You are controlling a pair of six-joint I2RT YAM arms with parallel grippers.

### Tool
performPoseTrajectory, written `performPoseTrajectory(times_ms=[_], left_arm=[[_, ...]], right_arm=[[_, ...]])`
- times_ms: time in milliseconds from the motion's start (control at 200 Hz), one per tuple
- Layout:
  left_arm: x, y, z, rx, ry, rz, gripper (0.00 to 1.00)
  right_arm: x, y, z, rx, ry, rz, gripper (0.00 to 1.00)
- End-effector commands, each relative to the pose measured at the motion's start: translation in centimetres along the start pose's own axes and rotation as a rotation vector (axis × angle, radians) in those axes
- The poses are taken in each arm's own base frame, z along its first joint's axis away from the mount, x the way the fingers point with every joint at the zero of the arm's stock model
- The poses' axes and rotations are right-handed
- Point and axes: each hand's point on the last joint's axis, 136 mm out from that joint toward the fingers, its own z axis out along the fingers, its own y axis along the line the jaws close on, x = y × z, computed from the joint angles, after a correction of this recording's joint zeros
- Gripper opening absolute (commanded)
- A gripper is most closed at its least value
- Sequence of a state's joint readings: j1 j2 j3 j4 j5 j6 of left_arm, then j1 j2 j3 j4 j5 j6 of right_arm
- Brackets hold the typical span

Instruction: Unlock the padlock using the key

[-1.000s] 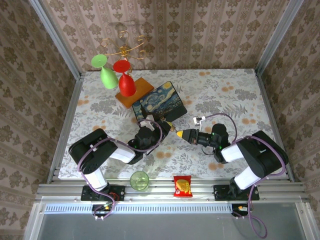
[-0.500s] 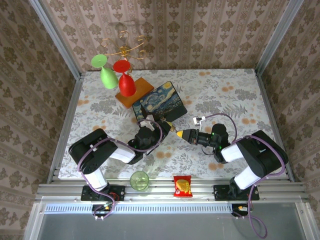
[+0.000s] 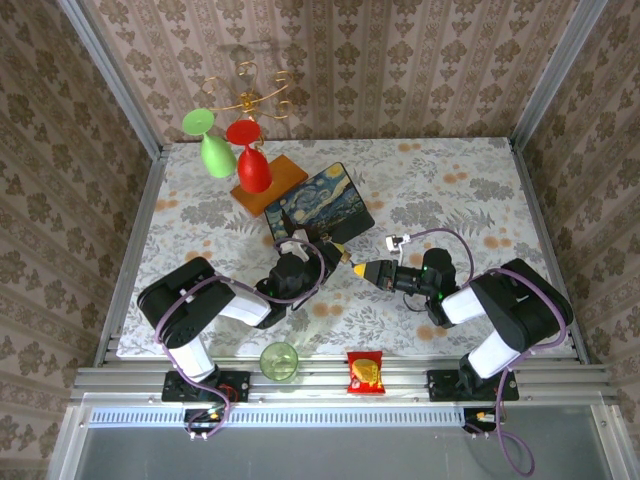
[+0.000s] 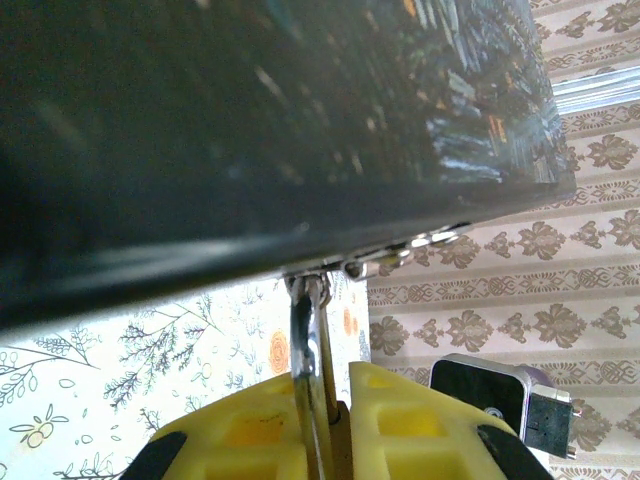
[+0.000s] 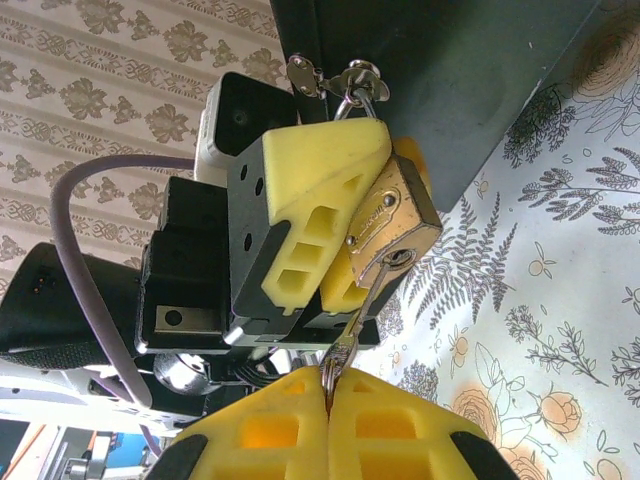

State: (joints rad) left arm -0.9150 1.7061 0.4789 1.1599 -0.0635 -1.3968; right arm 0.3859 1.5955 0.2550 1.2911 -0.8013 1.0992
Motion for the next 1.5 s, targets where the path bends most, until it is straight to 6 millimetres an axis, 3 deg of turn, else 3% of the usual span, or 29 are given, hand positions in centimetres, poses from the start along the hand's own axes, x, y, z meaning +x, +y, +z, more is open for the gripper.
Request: performPoseTrajectory(times_ms=[0,380,885,1170,1495], left_arm=[[-0.8,-6.0,0.0,0.19,-0.024,-0.03,0.0],[-0.5,-6.6,0.1,0.208,-0.01,-0.043,0.0],[-0.6,-5.1,-0.1,0.173,-0.024,-0.046,0.0],[-0.4,-5.9,0.2,0.193,-0.013,-0.052,0.0],[-0.5,-5.0,0.3,0.172,-0.02,-0.061,0.0]], right_arm=[[-0.4,0.4,0.1,-0.017,-0.003,-0.032,0.0],[-1.0,0.3,0.4,-0.017,-0.012,-0.037,0.0],[-0.9,0.5,-0.3,-0.012,-0.028,-0.042,0.0],[-1.0,0.5,0.0,-0.021,-0.015,-0.043,0.0],[-0.8,1.0,-0.3,-0.029,-0.018,-0.054,0.0]])
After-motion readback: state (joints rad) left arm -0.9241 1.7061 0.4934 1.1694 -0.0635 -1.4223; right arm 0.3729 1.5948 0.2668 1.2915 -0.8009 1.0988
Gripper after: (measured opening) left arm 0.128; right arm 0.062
